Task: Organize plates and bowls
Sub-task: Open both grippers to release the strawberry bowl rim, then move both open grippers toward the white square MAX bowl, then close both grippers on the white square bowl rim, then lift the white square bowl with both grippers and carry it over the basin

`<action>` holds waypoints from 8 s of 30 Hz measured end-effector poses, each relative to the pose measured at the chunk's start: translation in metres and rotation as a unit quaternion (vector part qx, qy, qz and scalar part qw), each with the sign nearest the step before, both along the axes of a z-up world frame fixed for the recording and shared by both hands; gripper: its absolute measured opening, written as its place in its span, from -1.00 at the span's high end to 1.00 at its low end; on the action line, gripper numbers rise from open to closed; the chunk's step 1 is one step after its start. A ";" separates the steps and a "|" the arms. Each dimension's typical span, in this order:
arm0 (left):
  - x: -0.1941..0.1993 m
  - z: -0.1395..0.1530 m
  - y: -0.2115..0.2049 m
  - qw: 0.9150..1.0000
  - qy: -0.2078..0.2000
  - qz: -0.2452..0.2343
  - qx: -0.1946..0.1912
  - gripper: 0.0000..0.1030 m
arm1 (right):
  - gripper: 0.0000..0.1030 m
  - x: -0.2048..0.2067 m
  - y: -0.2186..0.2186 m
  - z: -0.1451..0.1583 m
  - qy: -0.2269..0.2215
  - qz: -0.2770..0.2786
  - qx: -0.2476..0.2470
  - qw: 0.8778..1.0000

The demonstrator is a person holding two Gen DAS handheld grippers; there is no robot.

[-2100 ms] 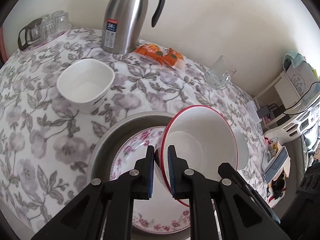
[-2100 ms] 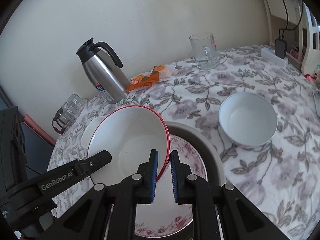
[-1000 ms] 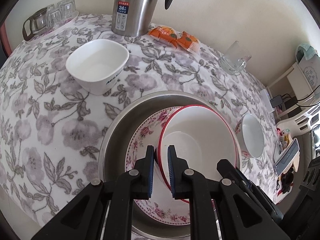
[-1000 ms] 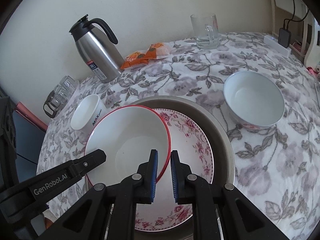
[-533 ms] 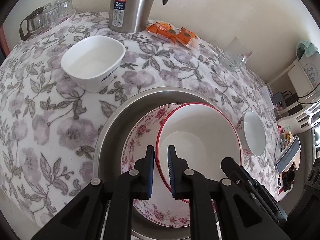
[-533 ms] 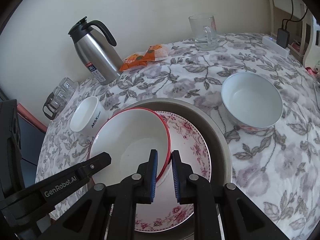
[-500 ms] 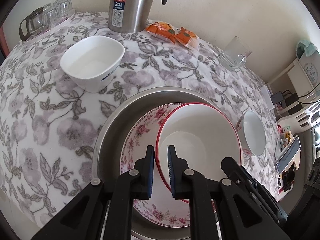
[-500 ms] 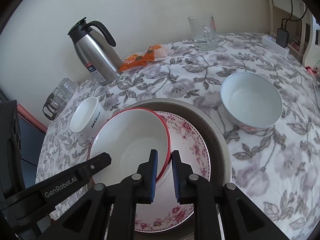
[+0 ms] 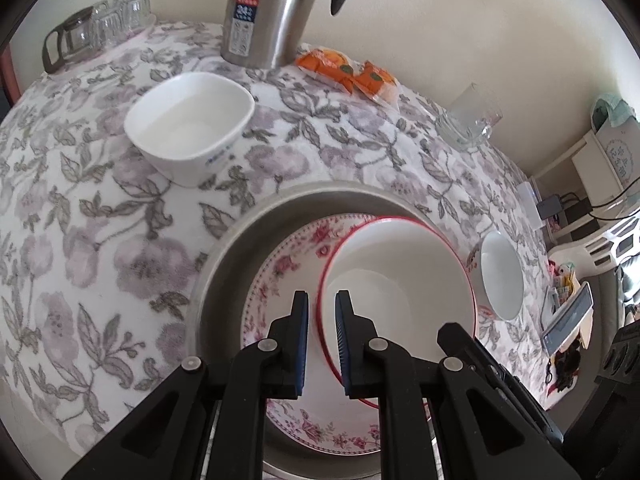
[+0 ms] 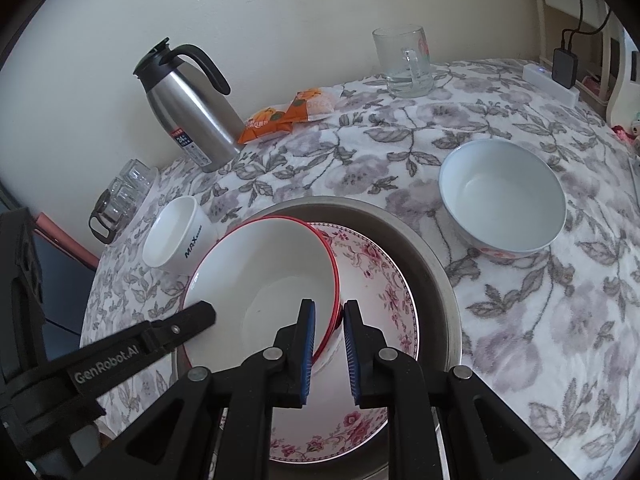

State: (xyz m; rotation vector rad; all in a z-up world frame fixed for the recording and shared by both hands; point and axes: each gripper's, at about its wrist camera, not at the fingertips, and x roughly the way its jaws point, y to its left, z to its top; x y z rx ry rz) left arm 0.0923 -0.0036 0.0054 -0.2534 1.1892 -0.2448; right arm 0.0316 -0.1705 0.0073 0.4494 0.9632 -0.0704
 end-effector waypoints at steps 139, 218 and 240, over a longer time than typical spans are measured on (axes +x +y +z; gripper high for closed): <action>0.132 -0.081 0.157 0.981 -0.016 0.182 -0.059 0.57 | 0.58 0.178 0.177 -0.041 0.057 0.126 -0.097 0.986; -0.013 0.072 -0.030 0.992 -0.123 0.000 0.014 0.74 | 0.63 -0.025 0.002 0.080 -0.101 0.035 -0.052 0.993; -0.008 0.038 -0.014 0.999 -0.042 0.015 0.015 0.69 | 0.63 -0.016 0.012 0.043 -0.035 0.057 -0.044 0.997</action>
